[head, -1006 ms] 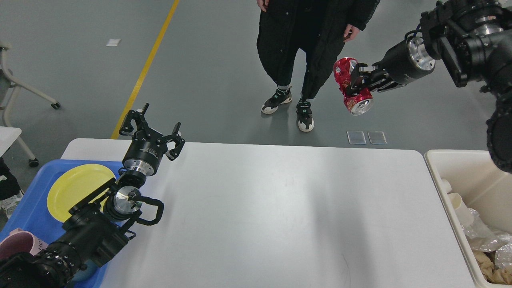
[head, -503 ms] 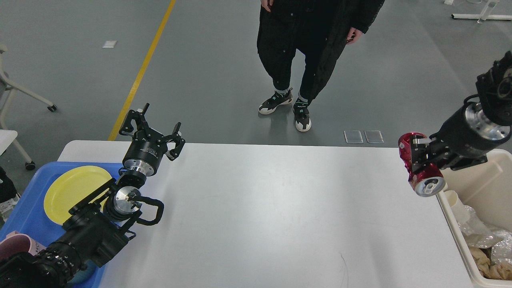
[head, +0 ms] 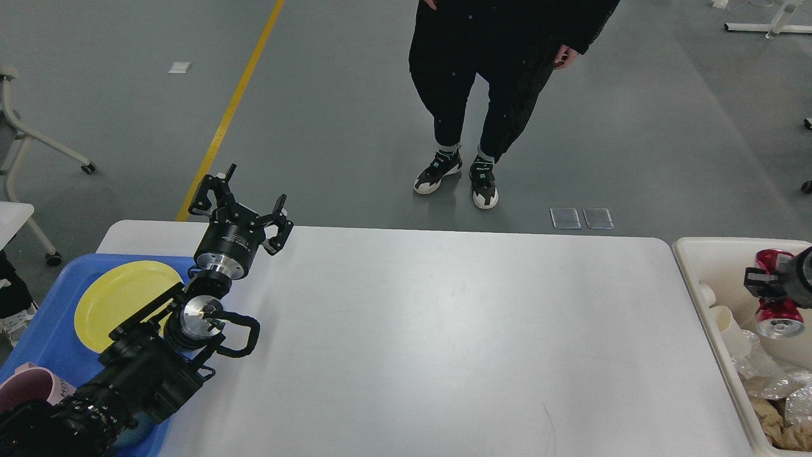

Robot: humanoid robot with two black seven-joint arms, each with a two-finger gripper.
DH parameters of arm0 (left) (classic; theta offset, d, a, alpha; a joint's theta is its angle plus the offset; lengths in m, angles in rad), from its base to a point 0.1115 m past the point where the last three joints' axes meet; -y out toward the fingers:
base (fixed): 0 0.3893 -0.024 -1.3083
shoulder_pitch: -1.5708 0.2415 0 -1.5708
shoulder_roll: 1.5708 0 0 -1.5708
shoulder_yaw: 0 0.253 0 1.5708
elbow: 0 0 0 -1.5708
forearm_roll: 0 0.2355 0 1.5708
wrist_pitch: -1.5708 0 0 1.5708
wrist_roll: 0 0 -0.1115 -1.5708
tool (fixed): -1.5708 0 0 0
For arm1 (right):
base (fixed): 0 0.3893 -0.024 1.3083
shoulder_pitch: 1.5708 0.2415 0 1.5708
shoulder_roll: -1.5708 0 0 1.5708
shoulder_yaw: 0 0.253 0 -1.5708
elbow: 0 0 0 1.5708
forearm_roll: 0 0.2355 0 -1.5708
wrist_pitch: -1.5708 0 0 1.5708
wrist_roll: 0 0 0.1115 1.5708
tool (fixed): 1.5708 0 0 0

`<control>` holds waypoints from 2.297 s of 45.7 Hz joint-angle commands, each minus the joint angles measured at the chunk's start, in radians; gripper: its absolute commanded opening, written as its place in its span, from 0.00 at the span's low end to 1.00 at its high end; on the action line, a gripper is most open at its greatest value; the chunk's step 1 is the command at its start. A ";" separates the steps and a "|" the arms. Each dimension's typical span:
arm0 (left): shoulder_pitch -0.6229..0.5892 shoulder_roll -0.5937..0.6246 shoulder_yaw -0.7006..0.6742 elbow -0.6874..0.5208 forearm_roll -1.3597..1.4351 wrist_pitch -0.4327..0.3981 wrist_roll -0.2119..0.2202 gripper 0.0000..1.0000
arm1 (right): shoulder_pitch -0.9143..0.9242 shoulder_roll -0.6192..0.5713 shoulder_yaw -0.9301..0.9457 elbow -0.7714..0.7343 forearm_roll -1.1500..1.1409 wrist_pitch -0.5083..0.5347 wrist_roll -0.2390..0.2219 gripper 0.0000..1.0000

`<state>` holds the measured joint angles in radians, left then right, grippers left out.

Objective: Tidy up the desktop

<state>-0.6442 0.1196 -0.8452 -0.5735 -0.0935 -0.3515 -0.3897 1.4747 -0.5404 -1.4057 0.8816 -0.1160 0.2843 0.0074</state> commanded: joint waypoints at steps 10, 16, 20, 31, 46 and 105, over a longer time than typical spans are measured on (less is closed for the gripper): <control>0.000 0.000 0.000 0.000 0.000 -0.001 0.002 0.96 | -0.508 0.026 0.033 -0.450 0.354 -0.181 -0.007 0.00; 0.000 0.000 0.000 0.000 0.000 0.000 0.000 0.96 | -0.706 0.053 0.111 -0.682 0.360 -0.228 -0.010 0.44; 0.000 0.000 0.000 0.000 0.000 0.000 0.000 0.96 | -0.795 0.076 0.206 -0.777 0.360 -0.224 -0.009 1.00; 0.000 0.000 0.000 0.000 0.000 0.000 0.000 0.96 | -0.860 0.111 0.287 -0.796 0.358 -0.224 -0.012 1.00; -0.002 0.000 0.000 0.000 0.000 0.000 0.000 0.96 | -0.844 0.111 0.309 -0.796 0.360 -0.224 -0.010 1.00; 0.000 0.002 0.000 0.000 0.000 -0.001 0.000 0.96 | -0.732 0.189 1.656 -0.381 0.361 -0.062 0.655 1.00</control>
<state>-0.6441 0.1212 -0.8452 -0.5736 -0.0935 -0.3524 -0.3896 0.7745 -0.4163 0.2086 0.5145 0.2445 0.2291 0.6625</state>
